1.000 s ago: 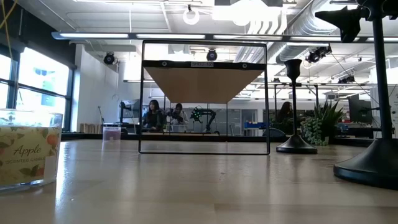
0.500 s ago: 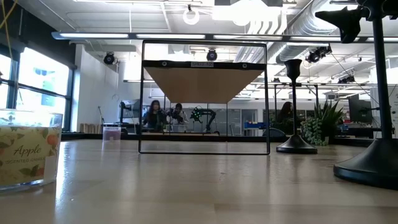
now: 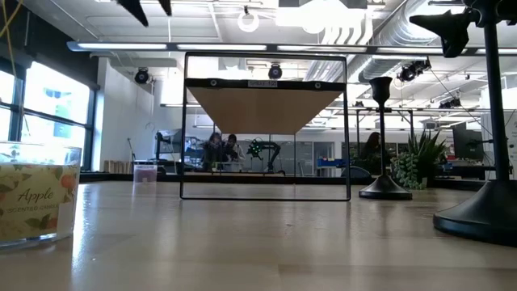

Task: Pick & Place candle stick holders
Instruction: Put the purple scented candle on the shelf

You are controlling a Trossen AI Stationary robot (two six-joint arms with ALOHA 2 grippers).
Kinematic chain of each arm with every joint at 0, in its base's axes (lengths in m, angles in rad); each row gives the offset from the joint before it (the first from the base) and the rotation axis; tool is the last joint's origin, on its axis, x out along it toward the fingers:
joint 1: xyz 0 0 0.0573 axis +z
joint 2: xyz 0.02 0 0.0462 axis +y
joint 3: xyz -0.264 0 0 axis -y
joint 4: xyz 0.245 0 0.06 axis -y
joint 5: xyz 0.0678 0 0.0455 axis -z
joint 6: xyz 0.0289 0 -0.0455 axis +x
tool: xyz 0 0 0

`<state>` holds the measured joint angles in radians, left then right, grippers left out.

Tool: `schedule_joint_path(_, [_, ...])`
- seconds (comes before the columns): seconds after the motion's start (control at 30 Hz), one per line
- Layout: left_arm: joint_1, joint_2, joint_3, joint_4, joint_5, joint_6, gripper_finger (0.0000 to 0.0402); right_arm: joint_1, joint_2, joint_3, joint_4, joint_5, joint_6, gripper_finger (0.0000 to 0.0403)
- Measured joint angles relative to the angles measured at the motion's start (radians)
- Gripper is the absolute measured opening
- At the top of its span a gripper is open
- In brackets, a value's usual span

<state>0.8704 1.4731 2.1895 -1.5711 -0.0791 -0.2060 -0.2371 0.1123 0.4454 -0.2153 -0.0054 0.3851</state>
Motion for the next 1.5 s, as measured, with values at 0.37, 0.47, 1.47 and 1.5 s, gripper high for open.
schedule_joint_path(0.37, [0.146,0.141,-0.047,0.002,0.171,0.000,0.0396,0.000,0.000,0.000,-0.036,-0.005,0.000,0.0234])
schedule_joint_path(0.47, [0.159,0.142,-0.135,0.000,0.168,0.000,0.0396,0.000,0.000,0.000,-0.042,-0.005,0.000,0.0234])
schedule_joint_path(1.47, [0.157,0.132,-0.791,0.365,0.166,0.097,0.0396,0.000,0.000,0.000,-0.048,0.006,-0.001,0.0234])
schedule_joint_path(1.5, [0.157,0.131,-0.795,0.382,0.162,0.097,0.0396,0.000,0.000,0.000,-0.048,0.006,-0.001,0.0234])
